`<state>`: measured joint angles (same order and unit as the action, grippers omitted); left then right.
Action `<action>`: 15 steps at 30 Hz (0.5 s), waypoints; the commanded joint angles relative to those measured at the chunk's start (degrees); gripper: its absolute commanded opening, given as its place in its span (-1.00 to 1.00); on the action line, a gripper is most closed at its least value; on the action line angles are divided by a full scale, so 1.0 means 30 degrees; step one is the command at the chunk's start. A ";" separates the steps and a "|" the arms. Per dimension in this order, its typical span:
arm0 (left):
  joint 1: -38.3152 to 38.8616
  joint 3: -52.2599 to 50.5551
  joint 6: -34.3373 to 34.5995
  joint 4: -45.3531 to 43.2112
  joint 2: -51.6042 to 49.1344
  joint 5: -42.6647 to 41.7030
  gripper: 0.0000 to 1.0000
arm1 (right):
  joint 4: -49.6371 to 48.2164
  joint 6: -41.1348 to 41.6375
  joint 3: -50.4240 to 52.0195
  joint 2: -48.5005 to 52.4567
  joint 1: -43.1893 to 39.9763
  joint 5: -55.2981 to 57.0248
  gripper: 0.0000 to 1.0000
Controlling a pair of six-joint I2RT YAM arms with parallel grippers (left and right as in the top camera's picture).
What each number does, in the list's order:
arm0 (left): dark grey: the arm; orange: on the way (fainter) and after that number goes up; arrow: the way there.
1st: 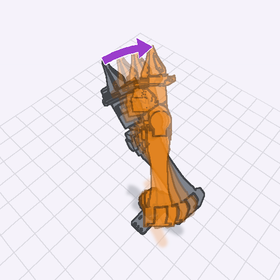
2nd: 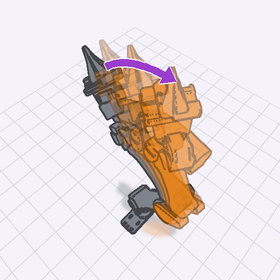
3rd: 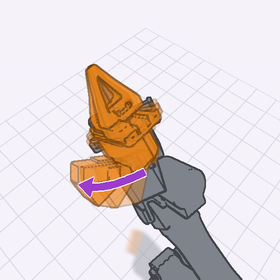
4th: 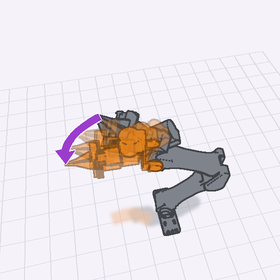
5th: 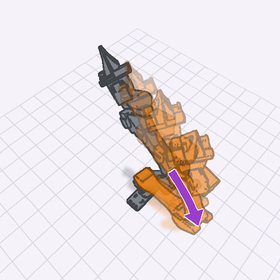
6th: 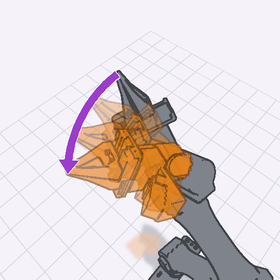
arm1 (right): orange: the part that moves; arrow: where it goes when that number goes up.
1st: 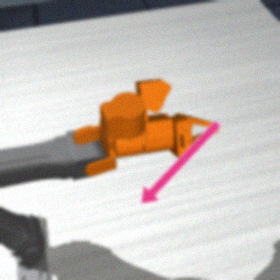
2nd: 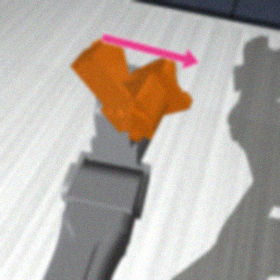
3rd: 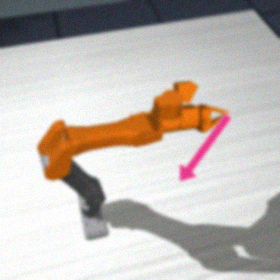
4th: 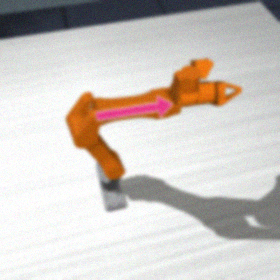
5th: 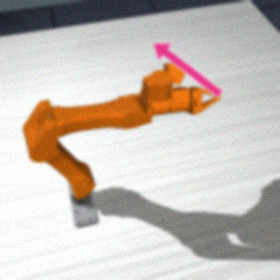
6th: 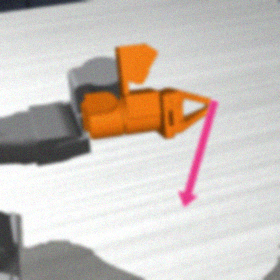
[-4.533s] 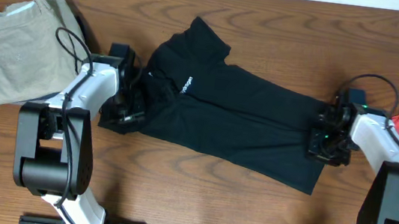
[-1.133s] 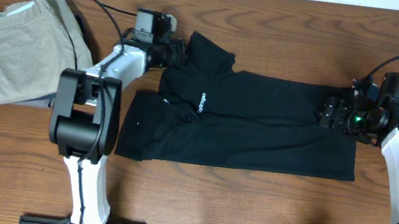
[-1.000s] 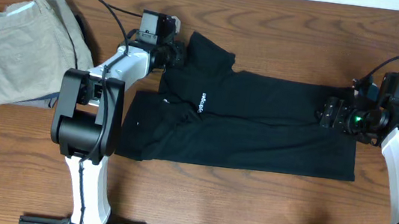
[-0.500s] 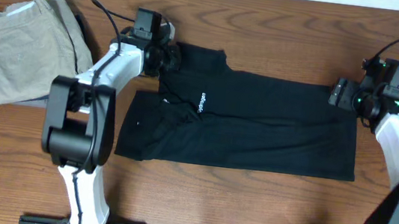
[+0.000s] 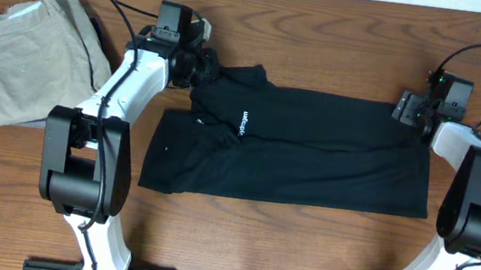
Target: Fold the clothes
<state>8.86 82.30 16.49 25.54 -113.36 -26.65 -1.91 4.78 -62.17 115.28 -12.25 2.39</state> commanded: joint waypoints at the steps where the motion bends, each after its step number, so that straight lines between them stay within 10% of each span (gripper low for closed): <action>1: 0.0029 0.0146 -0.0051 0.0051 -0.0022 -0.0117 -0.87 | -0.0189 0.0437 -0.0168 0.0889 -0.0495 0.0532 0.61; 4: 0.0029 0.0146 -0.0051 0.0051 -0.0022 -0.0117 -0.87 | -0.0233 0.0539 -0.0168 0.1195 -0.0612 0.0051 0.36; 9: 0.0029 0.0146 -0.0051 0.0051 -0.0022 -0.0117 -0.87 | 0.0160 0.0539 -0.0168 0.1180 -0.0590 -0.0029 -0.86; 15: 0.0022 0.0146 -0.0058 0.0000 -0.0022 -0.0117 -0.87 | 0.1676 0.0860 -0.0306 0.0699 -0.0801 0.0058 -0.98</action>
<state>8.91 82.30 16.49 25.52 -113.36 -26.65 0.05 6.31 -64.16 116.42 -13.91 2.13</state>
